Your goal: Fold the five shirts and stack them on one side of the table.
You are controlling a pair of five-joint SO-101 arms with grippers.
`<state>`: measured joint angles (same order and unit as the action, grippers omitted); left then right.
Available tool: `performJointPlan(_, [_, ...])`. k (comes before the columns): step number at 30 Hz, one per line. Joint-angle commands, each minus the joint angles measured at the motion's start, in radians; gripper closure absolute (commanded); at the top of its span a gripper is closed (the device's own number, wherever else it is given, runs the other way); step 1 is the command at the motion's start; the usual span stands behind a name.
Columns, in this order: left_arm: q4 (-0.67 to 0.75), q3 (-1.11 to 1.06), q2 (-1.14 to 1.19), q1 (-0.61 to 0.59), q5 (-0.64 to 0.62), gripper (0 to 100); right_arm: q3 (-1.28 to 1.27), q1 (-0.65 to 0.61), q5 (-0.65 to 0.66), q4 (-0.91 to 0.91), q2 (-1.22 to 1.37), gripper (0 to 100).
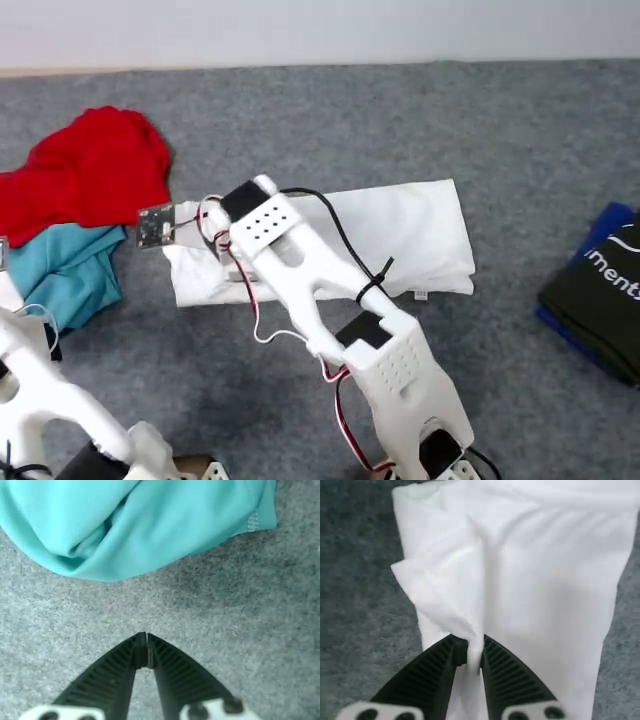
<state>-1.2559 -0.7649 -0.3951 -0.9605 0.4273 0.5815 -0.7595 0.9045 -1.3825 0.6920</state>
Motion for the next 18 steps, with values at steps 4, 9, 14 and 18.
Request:
performJointPlan(4, [-0.011,0.002,-0.025,-0.002,-0.003,99,0.057,0.070,-0.057,0.036,0.019,84.7])
performJointPlan(9, [-0.012,0.002,-0.025,-0.002,-0.003,99,0.100,0.134,-0.167,0.122,0.044,78.6])
performJointPlan(14, [-0.011,-0.008,-0.025,-0.002,-0.003,99,0.218,0.182,-0.201,0.116,0.104,82.4])
performJointPlan(18, [-0.009,-0.018,-0.026,-0.002,-0.003,99,0.338,0.160,-0.249,-0.031,0.107,89.5])
